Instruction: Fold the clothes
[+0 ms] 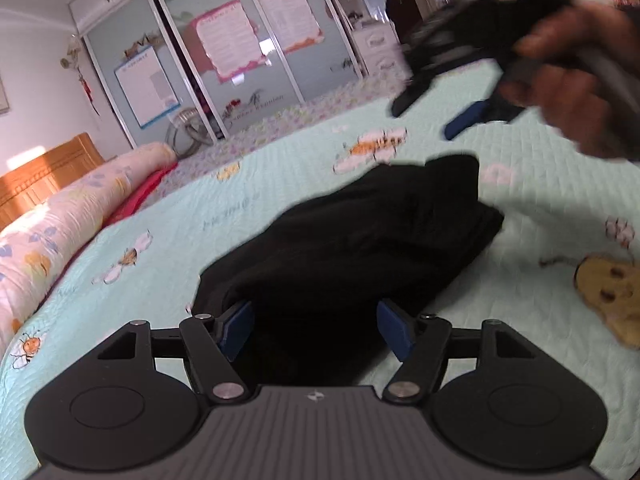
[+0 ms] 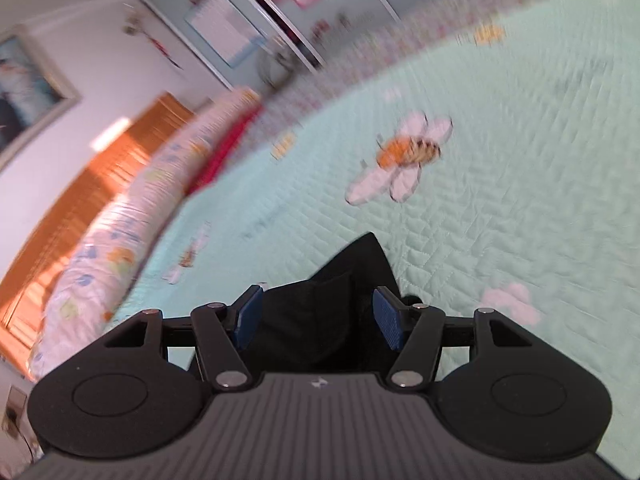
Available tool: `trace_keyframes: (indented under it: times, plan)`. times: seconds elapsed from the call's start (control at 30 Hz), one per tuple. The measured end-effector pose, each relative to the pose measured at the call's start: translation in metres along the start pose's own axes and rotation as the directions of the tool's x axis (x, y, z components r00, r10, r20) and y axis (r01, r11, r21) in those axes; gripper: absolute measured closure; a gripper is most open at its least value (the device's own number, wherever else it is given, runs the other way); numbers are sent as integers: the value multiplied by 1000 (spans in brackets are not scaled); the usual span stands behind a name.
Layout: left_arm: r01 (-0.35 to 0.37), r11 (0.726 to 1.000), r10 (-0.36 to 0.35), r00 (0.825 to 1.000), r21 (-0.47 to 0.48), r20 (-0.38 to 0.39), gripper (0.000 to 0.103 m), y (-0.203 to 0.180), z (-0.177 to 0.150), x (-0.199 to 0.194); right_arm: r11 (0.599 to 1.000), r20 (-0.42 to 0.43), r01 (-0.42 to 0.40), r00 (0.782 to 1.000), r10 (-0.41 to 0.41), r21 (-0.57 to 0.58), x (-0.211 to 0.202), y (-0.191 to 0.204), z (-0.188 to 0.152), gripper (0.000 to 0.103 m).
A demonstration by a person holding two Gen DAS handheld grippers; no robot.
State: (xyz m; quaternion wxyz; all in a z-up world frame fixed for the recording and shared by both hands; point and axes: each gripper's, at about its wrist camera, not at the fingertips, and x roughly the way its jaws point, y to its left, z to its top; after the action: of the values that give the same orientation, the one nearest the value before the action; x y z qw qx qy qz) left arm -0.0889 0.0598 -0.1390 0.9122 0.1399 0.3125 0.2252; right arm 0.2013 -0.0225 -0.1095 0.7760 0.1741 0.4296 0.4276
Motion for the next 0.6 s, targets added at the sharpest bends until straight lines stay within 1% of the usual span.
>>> trace_keyframes:
  times: [0.07,0.1,0.17,0.2,0.23,0.27,0.3,0.43,0.47,0.53,0.6]
  plan:
    - [6,1000,-6,1000,-2,-20,33,-1,-4,3,1000,-82,13,997,-11,25,33,-3,5,42]
    - [12,1000,-13,1000,-7,-27,33,0,-5,3,999,-114,29,993,-25,30,47,-4,6,46]
    - [21,999,-23,998,-23,-51,33,3,-11,3,997,-134,75,988,-75,-5,60,-1,3,79]
    - [26,999,-28,997,-32,-70,37,5,-14,5,995,-140,93,986,-95,-19,65,0,2,93]
    - [30,999,-34,995,-41,-89,41,7,-17,6,996,-133,91,987,-93,-16,64,-1,2,98]
    - [44,998,-49,993,-55,-110,51,10,-22,8,996,-126,89,988,-90,-14,62,-3,3,99]
    - [58,996,-67,989,-69,-132,57,13,-27,10,996,-119,87,989,-88,-11,61,-4,3,100]
    - [70,994,-80,988,-85,-128,57,18,-36,5,997,-90,79,993,-78,-1,56,-10,6,99]
    - [69,994,-80,988,-88,-130,57,19,-35,3,997,-83,77,994,-76,1,54,-12,6,99]
    - [72,993,-84,988,-94,-131,58,20,-33,-1,997,-67,71,995,-71,7,51,-15,7,96]
    - [78,992,-91,988,-101,-126,58,22,-32,-6,998,-39,56,998,-55,20,42,-14,6,95]
